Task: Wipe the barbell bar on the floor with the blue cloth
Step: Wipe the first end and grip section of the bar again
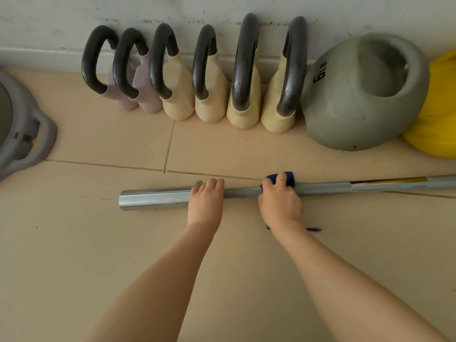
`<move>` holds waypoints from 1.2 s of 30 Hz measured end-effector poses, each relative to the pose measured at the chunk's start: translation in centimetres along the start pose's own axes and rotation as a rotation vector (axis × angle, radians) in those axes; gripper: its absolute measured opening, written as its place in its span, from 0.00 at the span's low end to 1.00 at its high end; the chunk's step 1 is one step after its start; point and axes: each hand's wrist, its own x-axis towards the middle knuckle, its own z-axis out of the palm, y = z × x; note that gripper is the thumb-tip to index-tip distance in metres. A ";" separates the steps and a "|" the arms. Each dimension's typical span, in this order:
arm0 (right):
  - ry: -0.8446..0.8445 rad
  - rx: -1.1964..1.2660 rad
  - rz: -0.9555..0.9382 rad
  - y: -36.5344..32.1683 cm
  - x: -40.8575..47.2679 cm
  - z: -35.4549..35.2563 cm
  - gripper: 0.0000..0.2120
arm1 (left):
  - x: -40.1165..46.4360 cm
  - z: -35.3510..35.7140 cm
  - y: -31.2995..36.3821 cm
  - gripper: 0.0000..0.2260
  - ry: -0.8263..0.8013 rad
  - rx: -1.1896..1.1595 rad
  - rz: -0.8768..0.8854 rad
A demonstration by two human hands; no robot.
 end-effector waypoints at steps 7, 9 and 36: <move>-0.145 0.064 -0.328 -6.6 -2.2 1.7 0.19 | -0.5 -0.7 -1.2 0.12 -0.073 -0.085 -0.058; -0.108 0.075 -0.348 -5.4 -1.7 1.6 0.20 | -0.7 -0.7 -1.4 0.12 -0.084 -0.094 -0.067; -0.169 -0.021 -0.292 -5.3 -7.8 3.3 0.12 | -6.3 1.6 -4.3 0.23 -0.314 -0.098 0.184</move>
